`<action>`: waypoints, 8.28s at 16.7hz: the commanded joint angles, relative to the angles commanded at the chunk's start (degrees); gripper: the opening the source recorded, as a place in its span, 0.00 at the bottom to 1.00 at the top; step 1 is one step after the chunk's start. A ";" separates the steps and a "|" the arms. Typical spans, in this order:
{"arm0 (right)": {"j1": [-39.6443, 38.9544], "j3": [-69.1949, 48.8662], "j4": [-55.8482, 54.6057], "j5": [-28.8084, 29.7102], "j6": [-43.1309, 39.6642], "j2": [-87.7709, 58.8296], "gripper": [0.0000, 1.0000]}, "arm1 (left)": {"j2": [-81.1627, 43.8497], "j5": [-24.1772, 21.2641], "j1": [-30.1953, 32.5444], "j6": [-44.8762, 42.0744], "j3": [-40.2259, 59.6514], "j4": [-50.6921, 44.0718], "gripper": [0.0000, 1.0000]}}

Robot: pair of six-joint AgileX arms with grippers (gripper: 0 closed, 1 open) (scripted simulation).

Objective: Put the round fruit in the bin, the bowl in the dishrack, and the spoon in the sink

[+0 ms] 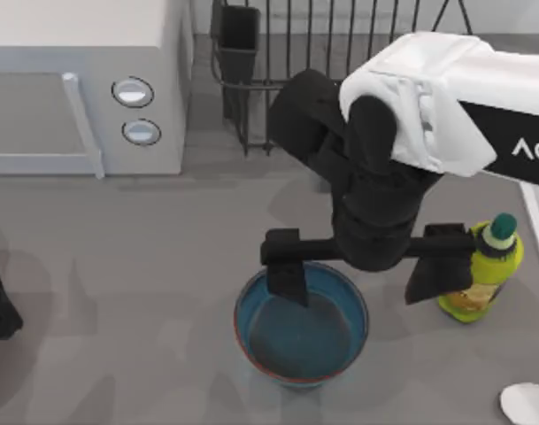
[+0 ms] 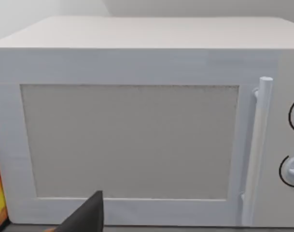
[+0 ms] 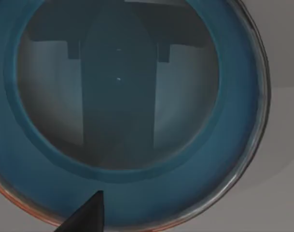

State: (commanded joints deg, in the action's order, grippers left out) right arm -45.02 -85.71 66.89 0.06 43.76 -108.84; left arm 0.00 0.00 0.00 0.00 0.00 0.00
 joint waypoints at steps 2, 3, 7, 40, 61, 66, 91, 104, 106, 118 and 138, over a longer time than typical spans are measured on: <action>-2.95 2.26 -3.25 0.00 2.96 -0.99 1.00 | 0.00 0.00 0.00 0.00 0.00 0.00 1.00; -3.60 3.65 -5.16 0.01 3.62 -1.51 1.00 | 0.00 0.00 0.00 0.00 0.00 0.00 1.00; -0.36 9.62 -13.15 0.01 0.42 -3.55 1.00 | 0.00 0.00 0.00 0.00 0.00 0.00 1.00; 2.53 8.68 -19.06 -2.49 -3.59 -3.87 0.00 | 0.00 0.00 0.00 0.00 0.00 0.00 1.00; 3.57 -2.88 3.21 0.57 -4.09 1.42 0.00 | 0.00 0.00 0.00 0.00 0.00 0.00 1.00; 0.18 -2.84 -8.39 10.87 -10.25 5.41 0.00 | 0.00 0.00 0.00 0.00 0.00 0.00 1.00; -11.58 3.45 -69.28 58.95 -41.93 22.47 0.00 | 0.00 0.00 0.00 0.00 0.00 0.00 1.00; 8.46 9.22 -106.67 38.21 -42.73 -7.98 0.00 | 0.00 0.00 0.00 0.00 0.00 0.00 1.00; 8.80 9.33 -107.04 38.05 -42.75 -8.30 0.00 | 0.00 0.00 0.00 0.00 0.00 0.00 1.00; 8.80 9.33 -107.04 38.05 -42.75 -8.30 0.68 | 0.00 0.00 0.00 0.00 0.00 0.00 1.00; 9.63 18.76 -104.06 37.64 -43.11 4.19 1.00 | 0.00 0.00 0.00 0.00 0.00 0.00 1.00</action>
State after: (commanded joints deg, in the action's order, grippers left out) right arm -35.39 -66.96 -37.17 37.70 0.66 -104.64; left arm 0.00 0.00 0.00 0.00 0.00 0.00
